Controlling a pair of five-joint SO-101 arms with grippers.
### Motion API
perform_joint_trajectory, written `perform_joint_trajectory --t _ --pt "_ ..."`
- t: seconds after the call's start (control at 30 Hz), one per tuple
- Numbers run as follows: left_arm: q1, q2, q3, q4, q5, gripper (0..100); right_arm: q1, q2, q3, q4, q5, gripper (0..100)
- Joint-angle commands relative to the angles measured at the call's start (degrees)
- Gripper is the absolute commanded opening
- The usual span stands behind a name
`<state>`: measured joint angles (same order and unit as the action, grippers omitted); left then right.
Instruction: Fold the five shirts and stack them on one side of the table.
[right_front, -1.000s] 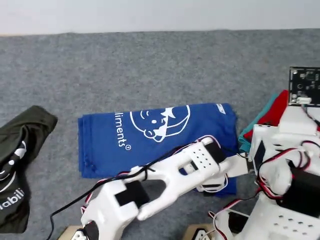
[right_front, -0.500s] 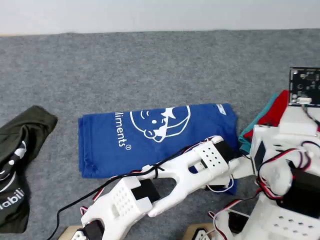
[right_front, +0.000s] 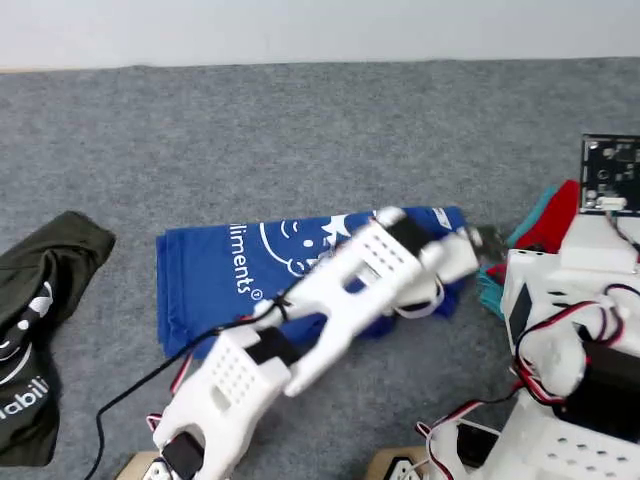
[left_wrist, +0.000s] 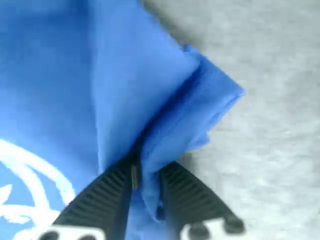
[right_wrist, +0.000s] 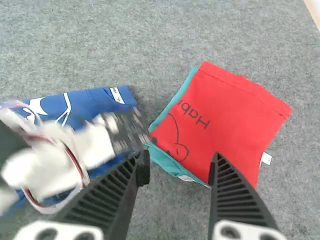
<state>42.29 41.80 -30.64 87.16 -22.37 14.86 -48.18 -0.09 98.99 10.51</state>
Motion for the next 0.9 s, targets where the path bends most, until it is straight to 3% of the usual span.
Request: perform_joint_trajectory --t 0.0,0.43,0.87 --pt "-3.4 -0.6 -5.0 0.7 0.0 0 0.7 -0.2 -2.1 0.4 -0.6 20.2" --pt "-4.0 -1.1 -5.8 1.7 -1.3 1 0.7 -0.1 -2.0 0.4 -0.6 20.1" --pt "7.8 -1.1 -8.6 11.2 1.0 1 0.7 -0.1 -2.0 0.3 -0.6 20.1"
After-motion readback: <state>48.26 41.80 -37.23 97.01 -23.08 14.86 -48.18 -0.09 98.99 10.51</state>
